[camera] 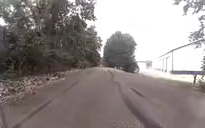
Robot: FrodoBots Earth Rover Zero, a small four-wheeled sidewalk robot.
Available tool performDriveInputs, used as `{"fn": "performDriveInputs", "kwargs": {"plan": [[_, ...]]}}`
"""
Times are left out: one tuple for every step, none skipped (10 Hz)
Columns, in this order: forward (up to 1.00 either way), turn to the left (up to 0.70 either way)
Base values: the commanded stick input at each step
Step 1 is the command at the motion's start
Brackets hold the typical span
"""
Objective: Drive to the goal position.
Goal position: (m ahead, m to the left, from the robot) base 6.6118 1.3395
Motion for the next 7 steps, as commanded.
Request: {"fn": "performDriveInputs", "kwargs": {"plan": [[0.7,-0.31],[0.7,-0.19],[0.7,-0.06],[0.7,0.0],[0.7,0.0],[0.7,0.0],[0.7,0.0]]}}
